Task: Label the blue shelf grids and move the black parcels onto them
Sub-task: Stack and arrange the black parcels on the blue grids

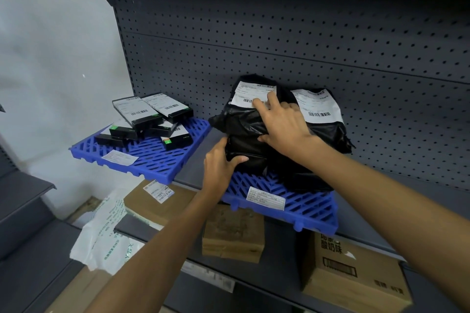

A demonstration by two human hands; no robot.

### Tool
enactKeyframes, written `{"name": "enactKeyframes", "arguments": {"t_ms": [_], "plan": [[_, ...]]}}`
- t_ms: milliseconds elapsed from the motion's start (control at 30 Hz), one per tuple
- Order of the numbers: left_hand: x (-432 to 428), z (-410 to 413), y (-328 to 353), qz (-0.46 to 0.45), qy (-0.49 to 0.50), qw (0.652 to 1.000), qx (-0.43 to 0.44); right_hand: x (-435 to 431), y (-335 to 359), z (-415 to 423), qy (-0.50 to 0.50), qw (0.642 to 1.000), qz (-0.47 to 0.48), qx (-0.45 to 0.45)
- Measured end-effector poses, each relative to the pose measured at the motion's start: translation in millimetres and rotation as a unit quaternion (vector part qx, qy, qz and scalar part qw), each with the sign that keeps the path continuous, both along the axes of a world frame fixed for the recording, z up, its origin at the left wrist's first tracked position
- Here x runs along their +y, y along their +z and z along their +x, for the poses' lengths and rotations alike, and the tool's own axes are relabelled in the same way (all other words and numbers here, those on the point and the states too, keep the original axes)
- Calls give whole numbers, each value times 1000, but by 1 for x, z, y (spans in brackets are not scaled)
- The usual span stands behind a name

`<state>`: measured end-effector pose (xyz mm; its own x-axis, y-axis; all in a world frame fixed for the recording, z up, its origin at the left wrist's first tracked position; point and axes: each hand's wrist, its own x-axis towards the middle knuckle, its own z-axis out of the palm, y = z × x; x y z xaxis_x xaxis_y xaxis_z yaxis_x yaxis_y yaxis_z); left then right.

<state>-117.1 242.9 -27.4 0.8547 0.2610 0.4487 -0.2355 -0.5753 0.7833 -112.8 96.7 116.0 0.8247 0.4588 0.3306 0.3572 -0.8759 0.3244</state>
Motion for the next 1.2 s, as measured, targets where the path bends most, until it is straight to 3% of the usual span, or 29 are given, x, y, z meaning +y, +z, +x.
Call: {"name": "enactKeyframes", "arguments": {"t_ms": [233,367,500,600,700,800,933,1200], "plan": [[6,-23,2,45,-10,999,-12,-7,2,0,3,1000,-18,-12],[20,-48,6,53,2,991,-121,-28,11,-3,33,999,5,15],[15,-53,41,149,3,969,-198,-58,14,-13,35,998,52,13],[-7,-46,73,281,-30,928,-244,-83,9,-21,20,995,95,8],[-36,-35,95,377,-24,908,-178,-109,1,-28,2,990,141,26],[-52,-27,96,404,-9,910,-93,-128,-13,-28,-9,985,155,77],[-51,-24,92,439,5,893,-96,-123,-29,-24,24,969,222,111],[-56,-15,89,451,48,887,-83,-104,-42,-6,16,977,206,60]]}}
